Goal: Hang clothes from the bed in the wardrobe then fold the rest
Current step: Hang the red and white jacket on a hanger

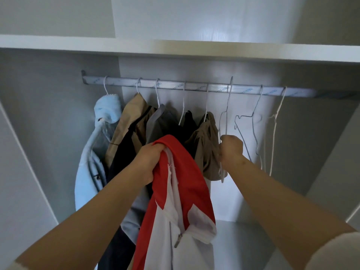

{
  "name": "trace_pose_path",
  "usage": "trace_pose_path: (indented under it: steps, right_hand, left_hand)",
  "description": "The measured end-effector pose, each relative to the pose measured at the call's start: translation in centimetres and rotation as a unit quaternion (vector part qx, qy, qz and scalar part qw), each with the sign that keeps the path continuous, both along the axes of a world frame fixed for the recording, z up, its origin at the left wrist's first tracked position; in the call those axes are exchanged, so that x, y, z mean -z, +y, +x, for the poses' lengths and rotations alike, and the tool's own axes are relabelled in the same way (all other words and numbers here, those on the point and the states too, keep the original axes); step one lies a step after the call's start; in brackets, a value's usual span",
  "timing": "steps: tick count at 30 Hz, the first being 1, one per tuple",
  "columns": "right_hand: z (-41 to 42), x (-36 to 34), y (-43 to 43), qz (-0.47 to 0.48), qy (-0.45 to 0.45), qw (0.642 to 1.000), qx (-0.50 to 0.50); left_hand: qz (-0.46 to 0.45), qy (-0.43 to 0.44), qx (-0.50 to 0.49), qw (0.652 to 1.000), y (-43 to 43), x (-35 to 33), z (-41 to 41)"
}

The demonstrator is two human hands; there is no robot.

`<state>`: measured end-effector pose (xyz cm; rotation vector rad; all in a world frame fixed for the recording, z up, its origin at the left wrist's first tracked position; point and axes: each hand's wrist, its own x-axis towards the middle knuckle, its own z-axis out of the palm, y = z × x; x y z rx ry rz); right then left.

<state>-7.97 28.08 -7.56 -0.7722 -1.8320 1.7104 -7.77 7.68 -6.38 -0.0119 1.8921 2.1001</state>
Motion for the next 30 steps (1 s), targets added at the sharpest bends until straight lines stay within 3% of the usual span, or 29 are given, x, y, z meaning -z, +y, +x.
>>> trace_pose_path:
  steps: [5, 14, 20, 30]
  right_hand:
    - [3.1, 0.9, -1.5, -0.031, 0.059, 0.997, 0.030]
    - [10.0, 4.3, -5.9, -0.018, 0.019, 0.997, 0.067]
    - [15.7, 6.0, -8.7, -0.057, 0.023, 0.993, 0.104]
    - [24.7, 5.9, -9.7, -0.060, 0.037, 0.993, 0.096]
  left_hand:
    - [-0.004, -0.002, 0.010, 1.000, -0.5, 0.3, 0.8]
    - [-0.027, -0.050, 0.045, 0.997, -2.8, 0.8, 3.4]
    - [-0.065, 0.074, 0.122, 0.988, -4.5, 2.0, 5.3]
    - [-0.080, 0.126, 0.178, 0.973, -5.8, 2.2, 10.7]
